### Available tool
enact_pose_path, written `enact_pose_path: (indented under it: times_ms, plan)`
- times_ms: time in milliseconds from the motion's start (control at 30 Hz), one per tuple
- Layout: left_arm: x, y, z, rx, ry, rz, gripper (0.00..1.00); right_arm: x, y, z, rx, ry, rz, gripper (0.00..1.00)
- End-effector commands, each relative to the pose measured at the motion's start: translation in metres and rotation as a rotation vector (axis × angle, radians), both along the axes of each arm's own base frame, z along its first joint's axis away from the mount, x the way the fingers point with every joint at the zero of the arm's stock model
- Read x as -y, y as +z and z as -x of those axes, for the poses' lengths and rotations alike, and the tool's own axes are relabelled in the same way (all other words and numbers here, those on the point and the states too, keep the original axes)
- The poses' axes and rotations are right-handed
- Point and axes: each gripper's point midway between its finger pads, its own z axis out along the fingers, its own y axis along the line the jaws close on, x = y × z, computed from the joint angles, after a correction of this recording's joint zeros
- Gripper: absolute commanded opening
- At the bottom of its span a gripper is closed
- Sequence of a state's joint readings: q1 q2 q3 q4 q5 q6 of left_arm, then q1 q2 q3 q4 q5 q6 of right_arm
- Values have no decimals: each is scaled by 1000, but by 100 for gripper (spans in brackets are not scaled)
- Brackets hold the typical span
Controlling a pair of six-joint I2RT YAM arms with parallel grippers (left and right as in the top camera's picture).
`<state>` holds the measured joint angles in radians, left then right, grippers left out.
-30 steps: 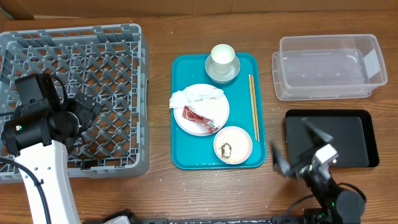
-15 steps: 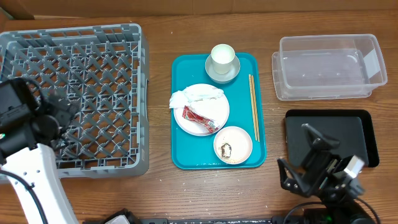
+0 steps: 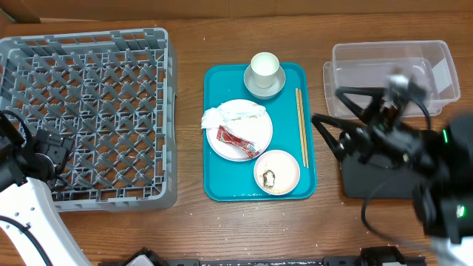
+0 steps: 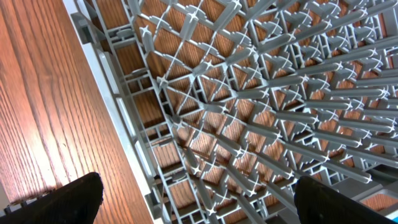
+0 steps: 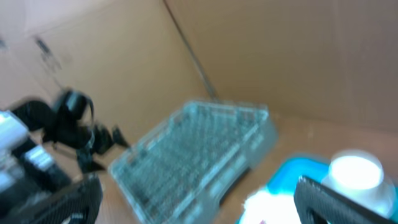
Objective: Sort waste into correct bins and load items into the dishwasher
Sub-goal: 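Reach the right gripper to the red wrapper on the white plate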
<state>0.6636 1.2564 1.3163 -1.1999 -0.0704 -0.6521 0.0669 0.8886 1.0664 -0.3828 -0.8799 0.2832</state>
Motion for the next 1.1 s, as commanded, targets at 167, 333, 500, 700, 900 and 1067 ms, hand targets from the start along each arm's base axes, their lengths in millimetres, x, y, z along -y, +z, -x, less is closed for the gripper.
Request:
enact_pose_path:
  times_ms: [167,333,500,700,900,1067]
  plan:
    - [-1,11,-2,34,6,-13,100,-62,-50,-7,-252,280,194,100]
    - [-1,11,-2,34,6,-13,100,-85,-100,-10,-563,330,183,100]
    - [-1,11,-2,34,6,-13,100,-95,-156,-51,-663,242,257,100]
    - [-1,11,-2,35,6,-14,100,-79,-239,-79,-718,-87,604,92]
    - [-1,11,-2,34,5,-13,100,-123,-273,-69,-645,-52,737,82]
    - [-1,11,-2,34,5,-13,100,-127,-305,-75,-600,-151,870,74]
